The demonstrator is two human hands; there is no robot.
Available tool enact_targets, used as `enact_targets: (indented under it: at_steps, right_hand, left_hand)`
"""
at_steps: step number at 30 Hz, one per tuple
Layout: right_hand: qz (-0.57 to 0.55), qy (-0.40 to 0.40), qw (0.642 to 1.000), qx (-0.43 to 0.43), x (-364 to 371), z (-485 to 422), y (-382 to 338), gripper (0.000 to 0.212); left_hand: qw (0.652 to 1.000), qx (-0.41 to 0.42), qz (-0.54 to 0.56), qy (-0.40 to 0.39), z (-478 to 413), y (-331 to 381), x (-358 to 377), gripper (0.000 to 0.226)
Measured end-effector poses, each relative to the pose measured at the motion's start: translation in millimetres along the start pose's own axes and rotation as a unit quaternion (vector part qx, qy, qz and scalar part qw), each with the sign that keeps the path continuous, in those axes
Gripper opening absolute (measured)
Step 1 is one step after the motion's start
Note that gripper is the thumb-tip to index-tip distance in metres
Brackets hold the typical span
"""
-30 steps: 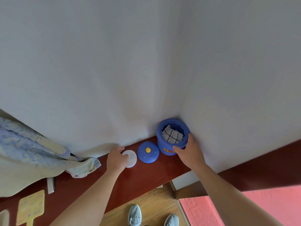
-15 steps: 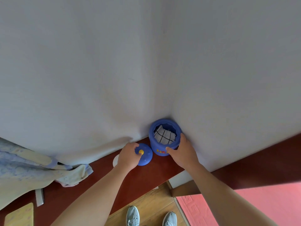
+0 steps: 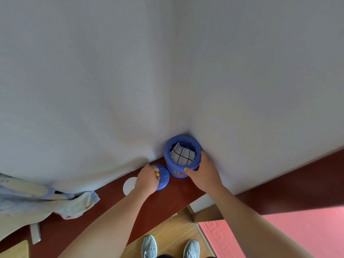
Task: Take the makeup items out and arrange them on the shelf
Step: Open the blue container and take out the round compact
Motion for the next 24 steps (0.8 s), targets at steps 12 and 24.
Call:
enact_targets:
  at_steps: [12,24]
  right_hand:
    - [-0.001,-0.011,1.0,0.01,6.0,-1.7,6.4,0.09]
    - [-0.011,-0.016,1.0,0.017,5.4,-2.3,4.5,0.083]
  left_hand:
    - [0.998,0.012,0.031,0.044,0.6,10.6,-24.9,0.009]
    - [0.993,-0.014,0.065,0.096,12.0,20.3,-60.4,0.018]
Point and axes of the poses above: each hand's wrist, its own z-axis away from the middle knuckle, its own x-axis out of the palm, y = z × x, the point moved 5 cm from there along -z, towards the middle knuckle, and after that the axes turned 12 degrees about y, right-handed, at the moved point
